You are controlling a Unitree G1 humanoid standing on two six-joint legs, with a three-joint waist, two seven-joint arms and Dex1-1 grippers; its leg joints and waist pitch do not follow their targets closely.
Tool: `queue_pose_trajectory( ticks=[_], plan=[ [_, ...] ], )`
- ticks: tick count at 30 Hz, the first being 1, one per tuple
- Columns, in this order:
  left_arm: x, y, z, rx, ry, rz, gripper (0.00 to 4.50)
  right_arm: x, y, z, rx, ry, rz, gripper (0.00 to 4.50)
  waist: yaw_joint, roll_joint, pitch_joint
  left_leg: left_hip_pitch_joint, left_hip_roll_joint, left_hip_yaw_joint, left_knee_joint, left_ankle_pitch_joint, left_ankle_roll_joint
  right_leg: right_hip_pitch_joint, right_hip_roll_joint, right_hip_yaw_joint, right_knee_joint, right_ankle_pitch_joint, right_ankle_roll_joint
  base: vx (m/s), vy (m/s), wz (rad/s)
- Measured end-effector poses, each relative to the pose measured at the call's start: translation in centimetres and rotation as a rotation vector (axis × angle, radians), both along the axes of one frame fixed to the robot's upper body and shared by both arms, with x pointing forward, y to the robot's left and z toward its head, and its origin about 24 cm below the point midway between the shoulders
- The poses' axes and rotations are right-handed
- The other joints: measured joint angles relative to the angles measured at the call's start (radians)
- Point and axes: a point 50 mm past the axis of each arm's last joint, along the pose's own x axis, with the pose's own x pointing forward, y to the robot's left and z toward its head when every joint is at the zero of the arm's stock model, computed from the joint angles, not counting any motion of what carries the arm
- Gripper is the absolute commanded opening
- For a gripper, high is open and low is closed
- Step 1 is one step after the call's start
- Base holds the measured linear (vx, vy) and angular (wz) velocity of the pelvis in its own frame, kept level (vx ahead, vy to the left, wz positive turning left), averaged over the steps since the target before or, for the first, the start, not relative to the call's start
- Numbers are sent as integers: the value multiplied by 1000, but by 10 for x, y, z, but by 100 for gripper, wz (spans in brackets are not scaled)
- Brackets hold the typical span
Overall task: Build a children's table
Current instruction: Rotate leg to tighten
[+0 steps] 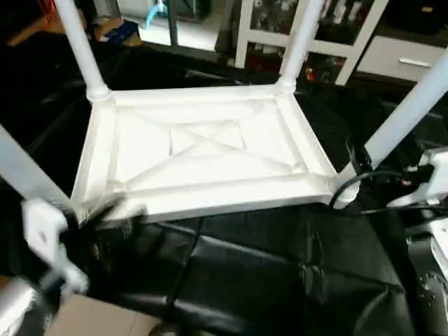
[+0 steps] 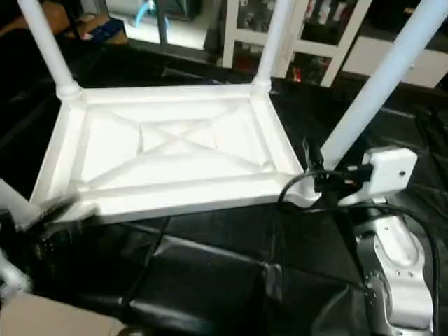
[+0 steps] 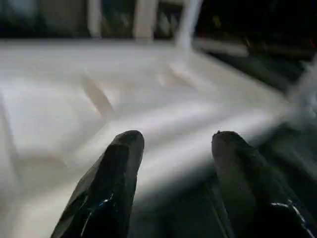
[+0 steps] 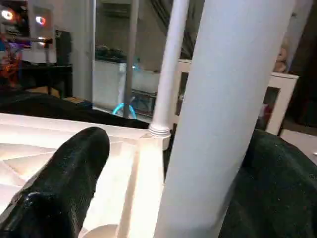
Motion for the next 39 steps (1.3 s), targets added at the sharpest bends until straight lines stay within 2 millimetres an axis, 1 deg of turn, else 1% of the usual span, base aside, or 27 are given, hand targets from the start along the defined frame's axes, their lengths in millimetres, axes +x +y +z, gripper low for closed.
queue_pose_trajectory(
  ticks=[5,7,8,10,13,15,17,19,20,21,22,23,25,26,27,28,29,30,31,32,33,34,35,36,37,38,39],
  plan=[
    [-8,0,0,6,27,26,255,-2,-1,-3,0,12,-1,450,6,-13,-5,0,0,0,0,0,0,0,1,2,0,-4,7,0,0,0],
    [-1,1,1,52,2,92,255,-2,-2,-4,2,15,-10,450,8,-15,-5,1,0,0,0,0,0,1,1,3,0,-5,8,0,0,0],
    [8,1,3,58,-29,139,255,-2,-1,-5,8,16,-18,450,10,-16,-5,1,0,0,0,0,0,1,1,3,0,-5,8,0,0,0],
    [15,-1,6,65,-58,155,255,-1,2,-6,16,19,-12,450,10,-18,-7,1,0,0,0,0,-1,1,1,3,0,-5,8,0,0,0],
    [19,-10,5,58,-62,122,255,-1,5,-8,24,23,-11,450,7,-18,-7,2,0,0,0,1,-2,1,1,4,0,-5,8,0,0,0],
    [21,-12,1,54,-48,109,255,-2,4,-8,24,25,-18,450,10,-16,-8,2,0,0,0,1,-2,1,2,4,0,-4,7,0,0,0],
    [25,-15,2,49,-57,97,255,-4,3,-10,25,34,-29,450,11,-16,-9,-3,0,-1,1,5,-3,-1,4,5,0,7,2,0,0,0],
    [28,-18,4,51,-68,86,255,-5,2,-10,23,33,-41,450,11,-9,-14,-17,2,-1,6,13,9,-13,7,5,0,14,-4,0,0,0],
    [29,-20,5,52,-72,80,255,-6,2,-8,22,24,-42,450,10,-2,-23,-42,4,-3,15,17,14,-32,9,3,0,21,-4,0,0,0],
    [31,-21,6,55,-77,75,255,-6,3,-7,21,17,-45,450,10,3,-26,-61,9,-4,25,19,18,-46,12,2,1,28,-5,-62,3,-1],
    [32,-22,6,55,-81,71,255,-7,2,-6,21,16,-52,450,10,9,-30,-80,11,-7,34,24,26,-59,13,-3,-1,36,-6,-62,3,-1],
    [34,-23,5,53,-78,65,255,-9,1,-8,23,20,-62,450,11,16,-34,-102,13,-10,38,30,33,-73,13,-15,-8,47,-10,-100,-1,4],
    [35,-25,2,53,-67,59,255,-12,0,-12,22,40,-80,450,10,27,-38,-121,20,-12,40,41,50,-81,14,-28,-29,67,-20,-132,10,7],
    [36,-25,1,55,-61,59,255,-14,-1,-14,17,47,-90,450,9,36,-37,-128,26,-11,39,48,55,-80,14,-44,-41,66,-18,-156,18,-2],
    [37,-25,1,56,-62,59,255,-14,-2,-14,11,48,-97,450,8,41,-34,-128,31,-6,38,52,51,-80,11,-53,-41,59,-17,-185,12,-9],
    [39,-24,2,60,-67,59,255,-15,-2,-14,9,47,-102,450,11,48,-25,-123,39,-4,33,60,32,-81,12,-60,4,10,-13,-185,12,-9],
    [42,-25,3,69,-74,54,255,-18,-2,-15,4,49,-114,450,23,46,-13,-115,45,17,31,61,30,-80,8,-74,144,-72,-12,-220,-20,9],
    [44,-26,5,70,-87,53,255,-22,-4,-16,2,56,-129,450,44,37,-10,-106,52,50,25,61,30,-57,12,-75,220,-120,-13,-185,-98,24],
    [46,-26,7,73,-102,61,255,-23,-6,-15,-1,49,-149,450,68,18,-14,-108,50,80,22,61,30,-17,20,-54,237,-182,-14,-185,-98,24],
    [48,-27,5,58,-106,85,255,-21,-9,-7,-9,16,-166,450,77,10,-9,-117,49,69,73,38,5,-28,35,-26,250,-236,-27,6,-147,21],
    [49,-27,-2,46,-86,121,255,-21,-8,-6,0,11,-176,450,99,19,-8,-113,33,7,138,16,-10,-28,35,-20,248,-235,-26,104,-69,6],
    [53,-27,-6,34,-71,161,255,-23,-6,-7,7,13,-173,450,101,38,-4,-94,6,-64,180,9,-3,-9,39,-21,233,-234,-23,104,-69,6],
    [61,-27,-2,32,-92,197,255,-26,-3,-12,13,36,-166,450,96,49,3,-36,-8,-94,134,-36,-24,0,44,-14,212,-230,-19,-61,14,21],
    [70,-29,5,28,-136,229,255,-26,1,-16,18,70,-140,450,90,57,10,-10,-4,-86,95,-52,-51,3,48,-7,192,-222,-22,-234,17,48],
    [77,-29,9,21,-176,274,255,-24,9,-21,15,120,-90,450,77,56,13,-1,4,-74,67,-45,-49,13,55,3,164,-203,-29,-234,17,48],
    [82,-30,11,23,-201,317,255,-22,24,-26,6,169,-11,450,60,57,14,6,15,-65,45,-38,-45,31,67,6,121,-178,-44,-206,35,32],
    [85,-31,11,25,-203,336,255,-21,35,-28,2,189,42,450,52,54,13,11,17,-60,36,-38,-45,42,65,4,99,-159,-47,-115,74,7]
  ],
)
